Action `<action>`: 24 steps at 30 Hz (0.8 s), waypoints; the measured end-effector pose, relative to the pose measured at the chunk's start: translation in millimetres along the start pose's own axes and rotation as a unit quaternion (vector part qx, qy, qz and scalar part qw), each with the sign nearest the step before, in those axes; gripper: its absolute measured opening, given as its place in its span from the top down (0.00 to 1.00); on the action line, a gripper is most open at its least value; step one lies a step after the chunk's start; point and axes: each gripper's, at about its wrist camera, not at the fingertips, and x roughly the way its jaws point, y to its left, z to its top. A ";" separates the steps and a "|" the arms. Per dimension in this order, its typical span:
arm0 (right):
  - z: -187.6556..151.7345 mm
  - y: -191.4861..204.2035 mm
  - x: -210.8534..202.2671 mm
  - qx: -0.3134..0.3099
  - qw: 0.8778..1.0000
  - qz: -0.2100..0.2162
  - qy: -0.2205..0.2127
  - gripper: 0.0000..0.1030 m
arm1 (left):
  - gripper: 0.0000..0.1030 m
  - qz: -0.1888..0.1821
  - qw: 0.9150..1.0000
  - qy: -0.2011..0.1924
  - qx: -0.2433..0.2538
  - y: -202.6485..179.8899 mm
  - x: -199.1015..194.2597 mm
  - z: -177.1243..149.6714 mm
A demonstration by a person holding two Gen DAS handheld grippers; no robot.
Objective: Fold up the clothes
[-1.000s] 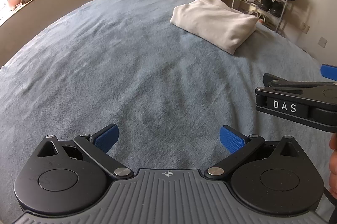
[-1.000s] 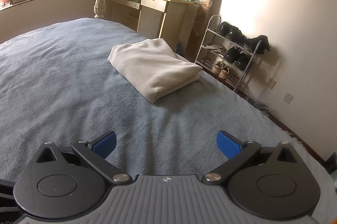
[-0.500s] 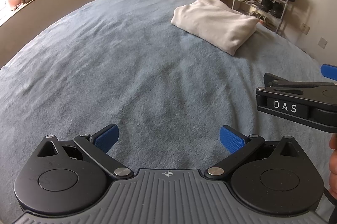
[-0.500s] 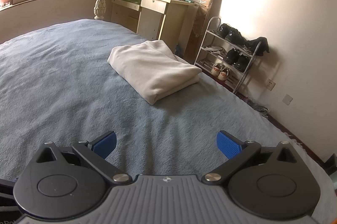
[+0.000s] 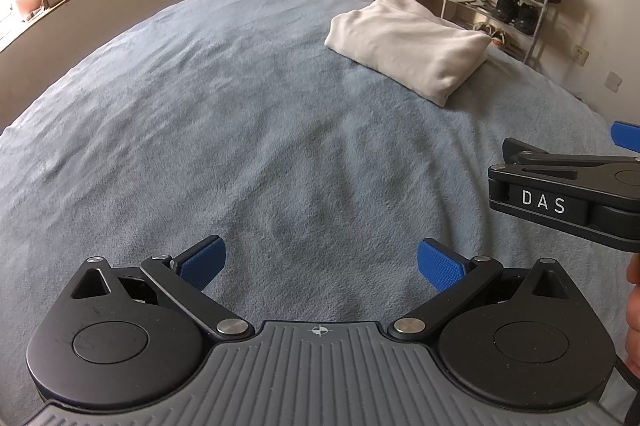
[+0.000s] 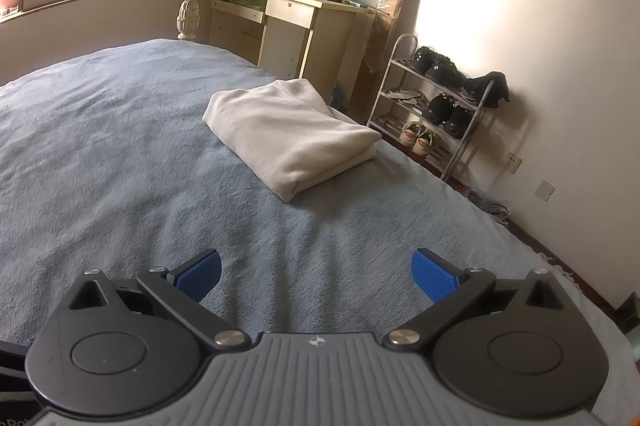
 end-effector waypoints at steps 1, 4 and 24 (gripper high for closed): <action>-0.1 -0.1 -0.2 0.000 1.000 0.000 0.000 0.00 | 0.00 0.000 1.000 0.000 0.000 -0.2 -0.3 -0.2; 0.1 -0.3 -0.7 0.001 1.000 -0.001 0.000 0.00 | 0.00 0.000 1.000 0.000 0.000 -0.1 -0.5 0.2; -0.7 -0.8 -0.4 0.003 1.000 -0.003 0.002 0.00 | 0.00 -0.002 1.000 0.004 -0.002 0.5 2.0 -0.1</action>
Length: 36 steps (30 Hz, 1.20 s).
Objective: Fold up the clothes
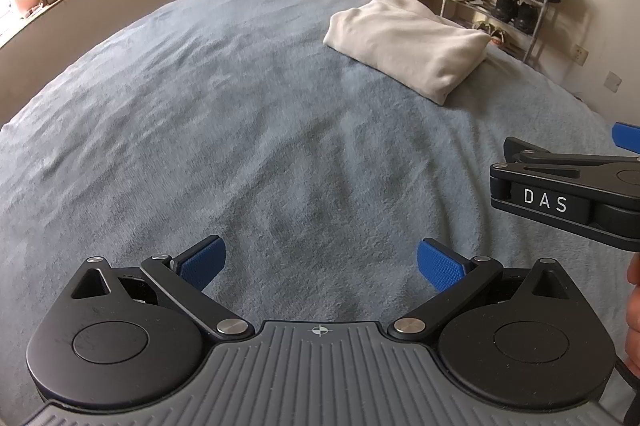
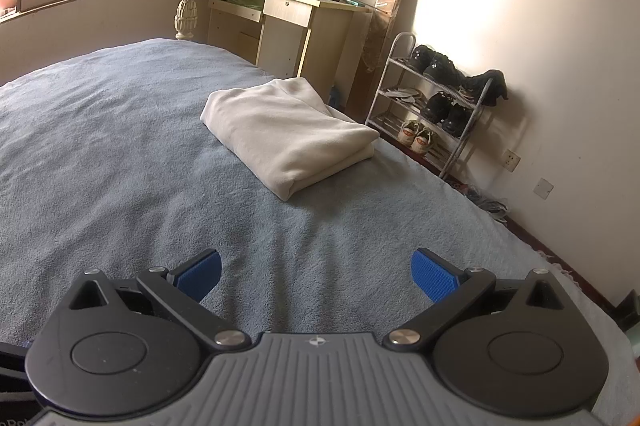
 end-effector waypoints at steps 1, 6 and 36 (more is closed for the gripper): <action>0.1 0.1 -0.1 0.000 1.000 0.000 0.000 0.00 | 0.00 0.000 1.000 0.000 0.000 0.0 0.1 -0.1; 0.5 -0.1 0.4 0.000 1.000 0.000 0.000 0.00 | 0.00 0.000 1.000 0.002 -0.001 -0.1 0.5 -0.2; 0.4 -1.4 0.6 0.002 1.000 0.000 0.003 0.00 | 0.00 -0.002 1.000 0.007 -0.003 -0.5 2.2 0.3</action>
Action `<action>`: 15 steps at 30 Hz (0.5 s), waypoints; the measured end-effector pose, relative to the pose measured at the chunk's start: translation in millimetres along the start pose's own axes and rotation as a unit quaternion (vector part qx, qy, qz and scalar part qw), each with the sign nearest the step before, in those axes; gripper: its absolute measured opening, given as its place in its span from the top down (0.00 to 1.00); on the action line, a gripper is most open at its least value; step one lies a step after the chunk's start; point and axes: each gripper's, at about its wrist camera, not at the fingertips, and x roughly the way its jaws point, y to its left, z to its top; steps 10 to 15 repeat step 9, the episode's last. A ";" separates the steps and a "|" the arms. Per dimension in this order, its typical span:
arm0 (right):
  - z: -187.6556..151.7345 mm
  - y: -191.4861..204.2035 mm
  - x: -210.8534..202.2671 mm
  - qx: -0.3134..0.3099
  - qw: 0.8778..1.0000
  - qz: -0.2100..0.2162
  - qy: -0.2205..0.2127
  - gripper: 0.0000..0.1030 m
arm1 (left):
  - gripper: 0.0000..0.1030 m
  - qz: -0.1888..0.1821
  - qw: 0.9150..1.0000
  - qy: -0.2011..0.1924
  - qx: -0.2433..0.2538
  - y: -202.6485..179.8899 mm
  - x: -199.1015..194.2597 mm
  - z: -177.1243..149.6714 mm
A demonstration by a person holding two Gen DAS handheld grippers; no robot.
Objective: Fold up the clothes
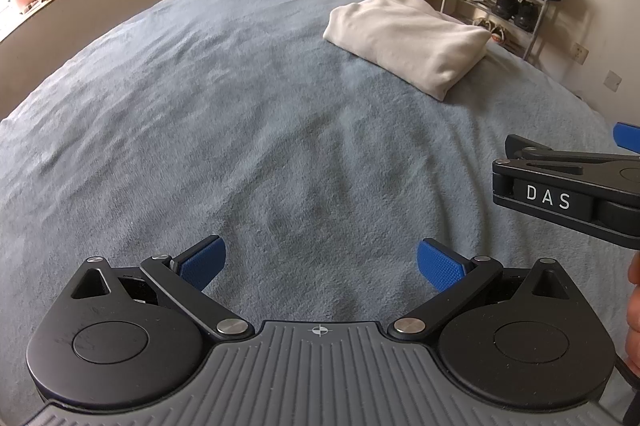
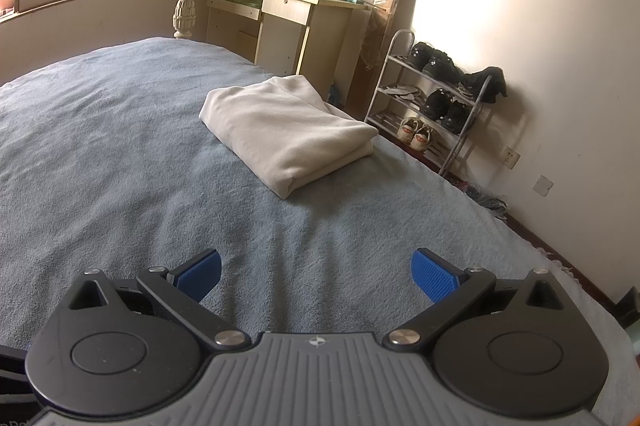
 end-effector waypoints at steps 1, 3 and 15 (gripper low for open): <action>0.2 -0.2 0.0 0.000 1.000 0.000 0.000 0.00 | 0.00 0.000 1.000 0.000 0.000 0.0 0.1 0.0; 0.2 -0.4 0.3 0.000 1.000 0.000 0.001 0.00 | 0.00 0.000 1.000 0.001 0.000 0.0 0.4 0.1; 0.3 -0.3 -0.1 0.000 1.000 0.001 0.001 0.00 | 0.00 0.001 1.000 0.002 0.000 0.3 1.7 -0.5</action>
